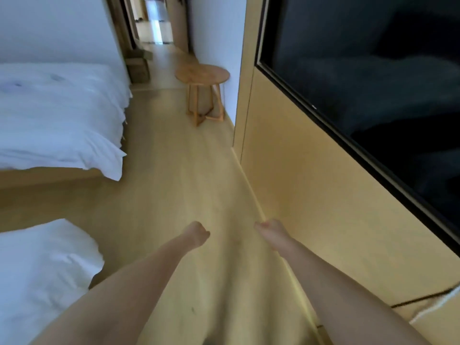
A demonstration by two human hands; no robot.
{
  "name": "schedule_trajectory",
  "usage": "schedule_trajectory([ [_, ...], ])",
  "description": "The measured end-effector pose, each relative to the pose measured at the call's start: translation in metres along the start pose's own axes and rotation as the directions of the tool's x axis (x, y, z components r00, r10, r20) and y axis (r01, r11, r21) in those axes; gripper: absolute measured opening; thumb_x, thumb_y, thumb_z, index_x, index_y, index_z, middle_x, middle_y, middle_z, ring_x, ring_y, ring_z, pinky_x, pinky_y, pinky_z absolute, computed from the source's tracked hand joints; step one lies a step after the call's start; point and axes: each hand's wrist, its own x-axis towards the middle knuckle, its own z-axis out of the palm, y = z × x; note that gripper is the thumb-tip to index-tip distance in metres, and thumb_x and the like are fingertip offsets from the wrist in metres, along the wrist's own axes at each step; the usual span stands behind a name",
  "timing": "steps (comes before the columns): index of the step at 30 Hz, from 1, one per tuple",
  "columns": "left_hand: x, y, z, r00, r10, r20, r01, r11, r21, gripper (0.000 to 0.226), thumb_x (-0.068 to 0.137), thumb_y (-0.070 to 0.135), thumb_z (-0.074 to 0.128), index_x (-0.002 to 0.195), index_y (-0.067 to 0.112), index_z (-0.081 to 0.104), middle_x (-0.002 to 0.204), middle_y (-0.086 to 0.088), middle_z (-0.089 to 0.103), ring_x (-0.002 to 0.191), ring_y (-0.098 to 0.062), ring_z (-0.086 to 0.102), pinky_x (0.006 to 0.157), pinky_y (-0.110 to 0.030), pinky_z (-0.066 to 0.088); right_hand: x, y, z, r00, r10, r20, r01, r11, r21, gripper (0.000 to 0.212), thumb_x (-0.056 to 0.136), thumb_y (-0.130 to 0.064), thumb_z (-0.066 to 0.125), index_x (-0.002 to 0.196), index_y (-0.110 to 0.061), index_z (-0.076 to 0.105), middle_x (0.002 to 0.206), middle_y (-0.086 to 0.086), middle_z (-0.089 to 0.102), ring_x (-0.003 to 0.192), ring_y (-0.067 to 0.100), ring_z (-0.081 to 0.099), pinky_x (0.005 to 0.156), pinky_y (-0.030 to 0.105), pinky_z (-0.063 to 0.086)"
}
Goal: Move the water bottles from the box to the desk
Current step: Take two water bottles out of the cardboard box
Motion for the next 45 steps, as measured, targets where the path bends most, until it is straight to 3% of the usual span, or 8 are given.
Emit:
schedule_trajectory([
  [3,0.031,-0.011,-0.042,0.997,-0.047,-0.053,0.043,0.996,-0.082,0.036,0.099,0.020,0.047,0.128,0.000,0.052,0.131,-0.019,0.055,0.120,-0.033,0.055,0.092,-0.034,0.047,0.047,-0.046,0.021,1.000,0.010,0.022,-0.011,0.999,0.043,0.044,0.096,-0.034,0.057,0.121,0.001,0.060,0.110,0.016,0.061,0.098,0.019,0.054,0.067,0.023,0.035],
  [7,0.077,-0.022,-0.089,0.992,-0.102,-0.068,0.093,0.988,-0.123,0.038,0.100,0.018,0.042,0.133,0.000,0.045,0.134,-0.018,0.052,0.115,-0.026,0.054,0.090,-0.030,0.046,0.106,-0.102,0.045,0.997,-0.033,0.076,0.032,0.999,0.011,0.040,0.094,-0.038,0.058,0.112,-0.002,0.063,0.103,0.015,0.060,0.096,0.020,0.056,0.076,0.025,0.037],
  [12,0.162,-0.022,-0.136,0.987,-0.132,-0.090,0.127,0.990,-0.063,0.037,0.098,0.021,0.044,0.132,0.005,0.047,0.131,-0.015,0.055,0.121,-0.028,0.052,0.093,-0.028,0.043,0.191,-0.161,0.065,0.985,-0.045,0.167,0.047,0.999,-0.007,0.057,0.092,-0.040,0.059,0.132,-0.001,0.053,0.131,0.015,0.058,0.120,0.030,0.055,0.095,0.030,0.041],
  [18,0.292,0.011,-0.202,0.975,-0.146,-0.169,0.138,0.989,-0.060,0.043,0.096,0.026,0.046,0.135,0.006,0.046,0.136,-0.013,0.051,0.123,-0.028,0.050,0.094,-0.029,0.041,0.324,-0.244,0.064,0.973,-0.109,0.204,0.130,0.987,-0.091,0.048,0.091,-0.044,0.059,0.121,-0.007,0.057,0.119,0.014,0.061,0.120,0.030,0.056,0.091,0.028,0.042],
  [21,0.347,0.033,-0.238,0.966,-0.172,-0.192,0.159,0.984,-0.080,0.046,0.096,0.031,0.047,0.136,0.009,0.044,0.135,-0.012,0.051,0.119,-0.028,0.053,0.093,-0.032,0.044,0.381,-0.294,0.056,0.966,-0.118,0.231,0.148,0.982,-0.119,0.061,0.091,-0.046,0.058,0.132,-0.002,0.051,0.132,0.015,0.057,0.121,0.030,0.054,0.091,0.027,0.041],
  [30,0.495,0.056,-0.350,0.950,-0.231,-0.209,0.212,0.971,-0.112,0.046,0.095,0.037,0.048,0.135,0.014,0.045,0.132,-0.009,0.053,0.117,-0.026,0.054,0.099,-0.038,0.046,0.523,-0.424,0.048,0.935,-0.224,0.274,0.296,0.919,-0.259,0.060,0.093,-0.046,0.056,0.135,-0.005,0.046,0.137,0.012,0.052,0.126,0.029,0.050,0.099,0.034,0.042],
  [38,0.669,0.030,-0.472,0.946,-0.265,-0.185,0.246,0.962,-0.119,0.044,0.093,0.032,0.047,0.132,0.012,0.048,0.127,-0.009,0.055,0.113,-0.026,0.055,0.095,-0.035,0.047,0.678,-0.552,0.102,0.932,-0.201,0.300,0.294,0.906,-0.306,0.062,0.092,-0.048,0.058,0.137,-0.008,0.046,0.137,0.009,0.054,0.124,0.026,0.052,0.100,0.033,0.043],
  [45,0.809,0.048,-0.619,0.970,-0.172,-0.172,0.167,0.985,-0.048,0.044,0.093,0.031,0.047,0.130,0.007,0.048,0.122,-0.010,0.056,0.111,-0.027,0.056,0.095,-0.037,0.048,0.795,-0.694,0.127,0.947,-0.201,0.249,0.268,0.923,-0.275,0.059,0.094,-0.041,0.058,0.138,-0.004,0.043,0.138,0.012,0.051,0.126,0.027,0.050,0.099,0.031,0.040],
])
